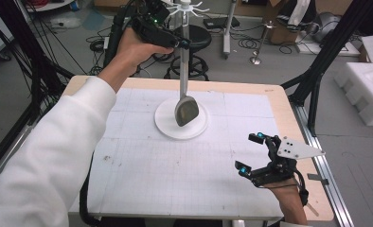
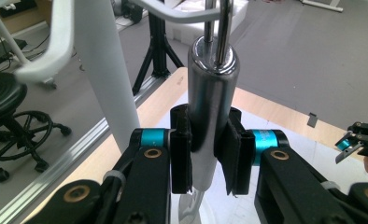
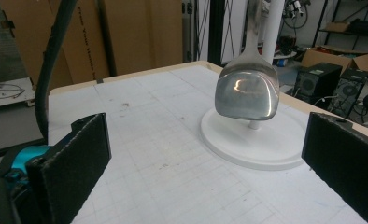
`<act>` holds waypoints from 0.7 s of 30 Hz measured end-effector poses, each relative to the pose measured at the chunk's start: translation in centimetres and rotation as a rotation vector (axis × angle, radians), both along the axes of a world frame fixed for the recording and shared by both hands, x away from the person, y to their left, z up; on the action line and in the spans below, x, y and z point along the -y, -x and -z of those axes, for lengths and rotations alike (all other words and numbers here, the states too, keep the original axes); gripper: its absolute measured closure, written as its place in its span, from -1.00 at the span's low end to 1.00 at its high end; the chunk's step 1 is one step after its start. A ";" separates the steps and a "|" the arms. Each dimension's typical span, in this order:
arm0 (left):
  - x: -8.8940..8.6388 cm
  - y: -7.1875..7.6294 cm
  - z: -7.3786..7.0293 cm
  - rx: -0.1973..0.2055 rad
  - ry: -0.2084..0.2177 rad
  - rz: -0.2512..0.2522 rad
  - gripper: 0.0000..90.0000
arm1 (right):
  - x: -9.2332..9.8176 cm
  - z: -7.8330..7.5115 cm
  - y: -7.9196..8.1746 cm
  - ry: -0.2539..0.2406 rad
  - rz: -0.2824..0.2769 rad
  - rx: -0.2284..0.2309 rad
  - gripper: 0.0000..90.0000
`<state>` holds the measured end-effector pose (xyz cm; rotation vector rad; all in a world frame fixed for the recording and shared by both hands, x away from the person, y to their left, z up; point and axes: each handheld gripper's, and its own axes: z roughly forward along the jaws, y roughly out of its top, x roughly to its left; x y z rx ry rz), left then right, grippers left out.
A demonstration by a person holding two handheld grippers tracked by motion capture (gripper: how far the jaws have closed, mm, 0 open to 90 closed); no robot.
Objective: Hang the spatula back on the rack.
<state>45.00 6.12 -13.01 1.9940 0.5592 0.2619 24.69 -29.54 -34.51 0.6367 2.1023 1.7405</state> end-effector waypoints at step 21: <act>0.0 -0.1 0.6 0.060 -0.002 -0.030 0.63 | 0.0 -0.1 0.0 -0.004 -0.003 0.004 -0.99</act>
